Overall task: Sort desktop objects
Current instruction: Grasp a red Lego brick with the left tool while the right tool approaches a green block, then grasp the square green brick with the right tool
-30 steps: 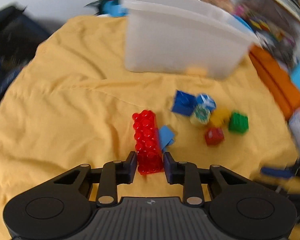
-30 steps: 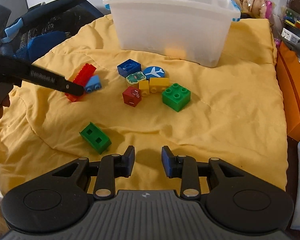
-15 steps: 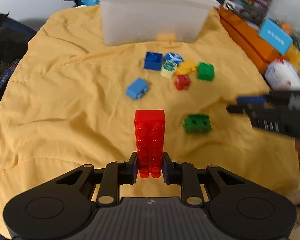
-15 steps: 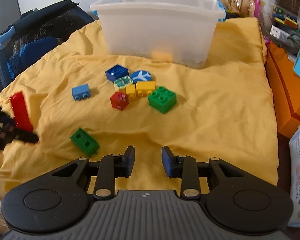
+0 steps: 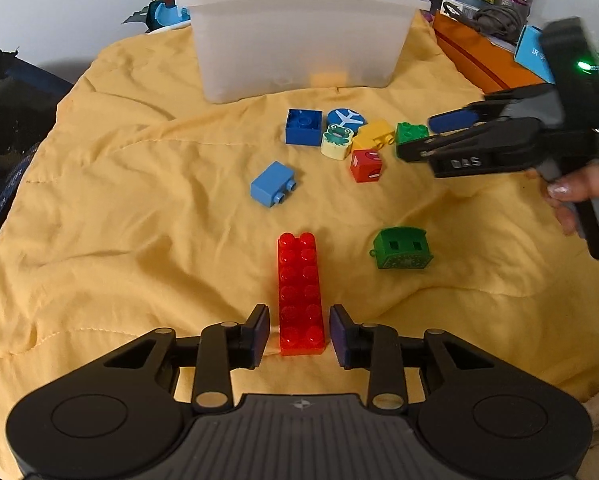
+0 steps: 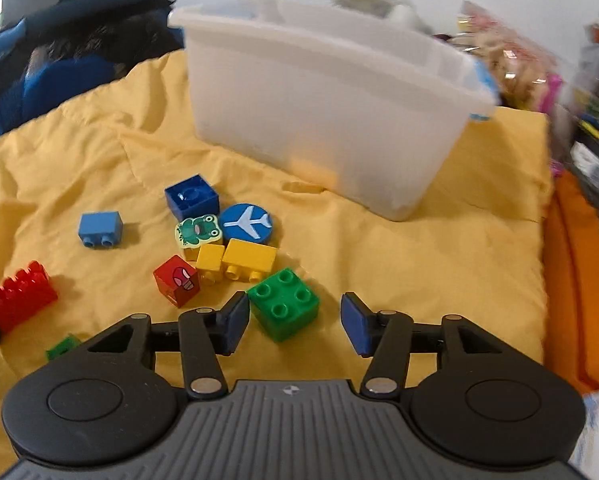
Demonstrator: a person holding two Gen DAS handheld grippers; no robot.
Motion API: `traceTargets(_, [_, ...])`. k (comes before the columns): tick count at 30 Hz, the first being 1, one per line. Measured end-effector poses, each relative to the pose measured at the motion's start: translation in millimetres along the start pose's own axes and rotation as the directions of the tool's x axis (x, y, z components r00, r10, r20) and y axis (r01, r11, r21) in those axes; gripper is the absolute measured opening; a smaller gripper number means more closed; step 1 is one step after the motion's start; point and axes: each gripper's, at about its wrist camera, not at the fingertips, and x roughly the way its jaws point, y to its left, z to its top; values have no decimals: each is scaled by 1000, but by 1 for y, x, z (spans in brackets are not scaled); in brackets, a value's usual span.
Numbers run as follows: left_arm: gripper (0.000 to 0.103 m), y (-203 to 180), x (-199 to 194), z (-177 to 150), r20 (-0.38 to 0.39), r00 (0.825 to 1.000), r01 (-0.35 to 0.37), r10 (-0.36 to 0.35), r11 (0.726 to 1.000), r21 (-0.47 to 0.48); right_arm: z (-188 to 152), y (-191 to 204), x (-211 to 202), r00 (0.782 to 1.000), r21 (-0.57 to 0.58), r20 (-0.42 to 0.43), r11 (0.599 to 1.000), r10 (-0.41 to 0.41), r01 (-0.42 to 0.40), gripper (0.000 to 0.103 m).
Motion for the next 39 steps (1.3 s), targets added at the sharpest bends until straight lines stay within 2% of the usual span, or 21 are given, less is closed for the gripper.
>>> traceTargets(1, [37, 0, 1, -1, -1, 1000, 1, -1, 1000, 0, 1, -1, 5, 1000, -4, -12, 1000, 14, -14, 54])
traceTargets(2, [37, 0, 1, -2, -3, 1000, 2, -2, 1000, -5, 1, -1, 8, 1000, -4, -16, 1000, 23, -23, 46])
traceTargets(3, [37, 1, 2, -2, -5, 1000, 5, -5, 1000, -11, 0, -2, 8, 999, 4, -20, 999, 46, -46, 45])
traceTargets(5, [39, 2, 0, -4, 3, 1000, 8, -8, 1000, -21, -3, -2, 2, 998, 41, -33, 997, 60, -59, 45])
traceTargets(9, [41, 5, -2, -6, 18, 1000, 13, -13, 999, -37, -20, 6, -21, 996, 101, -84, 994, 36, -27, 45])
traceTargets(11, [41, 7, 0, -7, 18, 1000, 21, -20, 999, -43, -33, 14, -36, 993, 126, -83, 990, 80, -69, 45])
traceTargets(13, [41, 6, 3, -7, 13, 1000, 23, -23, 999, -40, -43, 23, -49, 993, 127, -72, 989, 90, -80, 45])
traceTargets(15, [41, 5, 7, -6, 8, 1000, 17, -16, 999, -30, -51, 31, -53, 994, 111, -79, 991, 80, -71, 46])
traceTargets(17, [41, 5, 9, -5, 10, 1000, 17, -17, 999, -30, -56, 34, -55, 995, 118, -79, 992, 61, -52, 58])
traceTargets(19, [38, 6, 11, -5, 8, 1000, 22, -22, 999, -34, -58, 32, -55, 995, 141, -77, 989, 61, -50, 62])
traceTargets(20, [27, 6, 12, -4, 9, 1000, 24, -24, 999, -27, -58, 30, -55, 995, 146, -80, 988, 59, -47, 62])
traceTargets(24, [27, 0, 12, -4, 7, 999, 38, -38, 999, 1, -57, 29, -56, 995, 158, -79, 987, 53, -40, 59])
traceTargets(25, [27, -2, 10, -3, 17, 999, 39, -39, 999, 7, -58, 30, -54, 995, 160, -80, 986, 61, -47, 55])
traceTargets(26, [27, -3, 8, -3, 28, 999, 35, -36, 999, 14, -59, 31, -52, 995, 156, -80, 986, 65, -51, 44])
traceTargets(31, [27, -4, -10, 7, 94, 995, 16, -19, 999, 27, -55, 46, -60, 997, 45, -70, 999, 25, -22, 44])
traceTargets(34, [27, 0, -18, 19, 126, 992, 30, -30, 1000, 2, -52, 41, -62, 997, 70, -66, 997, 49, -44, 44])
traceTargets(39, [27, 4, -31, 48, 183, 982, 49, -45, 999, -13, -33, 23, -66, 999, 122, -25, 992, 38, -34, 44])
